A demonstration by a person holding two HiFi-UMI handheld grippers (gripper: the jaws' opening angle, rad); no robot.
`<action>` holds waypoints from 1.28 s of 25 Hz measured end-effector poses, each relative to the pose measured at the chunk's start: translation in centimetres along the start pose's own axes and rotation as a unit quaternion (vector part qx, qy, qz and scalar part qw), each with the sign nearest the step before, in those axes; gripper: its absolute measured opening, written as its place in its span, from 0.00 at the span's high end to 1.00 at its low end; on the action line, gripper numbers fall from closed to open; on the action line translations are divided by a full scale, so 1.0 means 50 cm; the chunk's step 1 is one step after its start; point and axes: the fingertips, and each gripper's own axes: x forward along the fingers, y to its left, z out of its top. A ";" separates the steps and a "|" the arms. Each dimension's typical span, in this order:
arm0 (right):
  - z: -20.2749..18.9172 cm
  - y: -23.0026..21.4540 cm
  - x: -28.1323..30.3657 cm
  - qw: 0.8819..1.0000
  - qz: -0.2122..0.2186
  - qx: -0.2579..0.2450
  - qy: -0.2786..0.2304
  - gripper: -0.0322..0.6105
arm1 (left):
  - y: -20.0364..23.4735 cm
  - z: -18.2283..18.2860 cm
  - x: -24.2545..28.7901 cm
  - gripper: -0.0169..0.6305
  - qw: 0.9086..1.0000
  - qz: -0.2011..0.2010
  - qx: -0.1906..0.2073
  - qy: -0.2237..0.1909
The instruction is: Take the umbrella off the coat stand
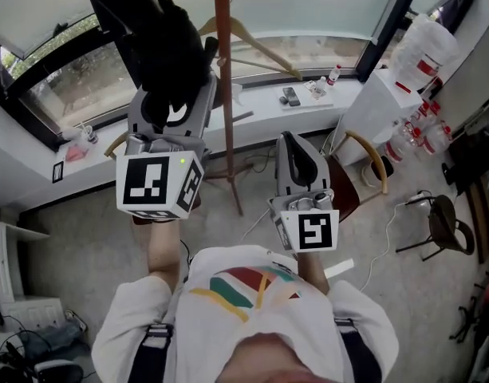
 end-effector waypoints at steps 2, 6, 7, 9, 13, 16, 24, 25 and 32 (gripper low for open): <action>-0.003 0.007 -0.001 1.000 0.005 -0.004 0.003 0.95 | -0.013 -0.026 -0.023 0.61 1.000 0.002 -0.009 0.013; -0.014 0.020 0.001 1.000 0.012 -0.010 0.014 0.95 | -0.027 -0.080 -0.050 0.61 0.999 0.001 -0.037 0.021; -0.017 0.024 0.002 1.000 0.013 -0.012 0.016 0.95 | -0.030 -0.093 -0.058 0.61 0.999 0.004 -0.042 0.023; -0.024 0.030 0.003 1.000 0.014 -0.014 0.018 0.95 | -0.038 -0.118 -0.077 0.61 0.998 0.006 -0.050 0.025; -0.044 0.035 -0.001 0.999 0.010 -0.002 0.039 0.95 | -0.058 -0.150 -0.108 0.61 0.999 0.007 -0.050 0.018; -0.056 0.034 -0.002 0.999 0.006 -0.003 0.052 0.95 | -0.062 -0.172 -0.119 0.61 0.998 0.017 -0.049 0.025; -0.074 0.017 0.000 0.998 -0.014 -0.015 0.063 0.95 | -0.055 -0.217 -0.128 0.61 0.996 0.023 -0.069 0.046; -0.078 0.018 0.000 0.998 -0.013 -0.013 0.066 0.95 | -0.054 -0.218 -0.126 0.61 0.996 0.023 -0.068 0.044; -0.091 0.014 0.005 0.997 -0.014 -0.012 0.072 0.95 | -0.056 -0.226 -0.123 0.61 0.997 0.019 -0.067 0.041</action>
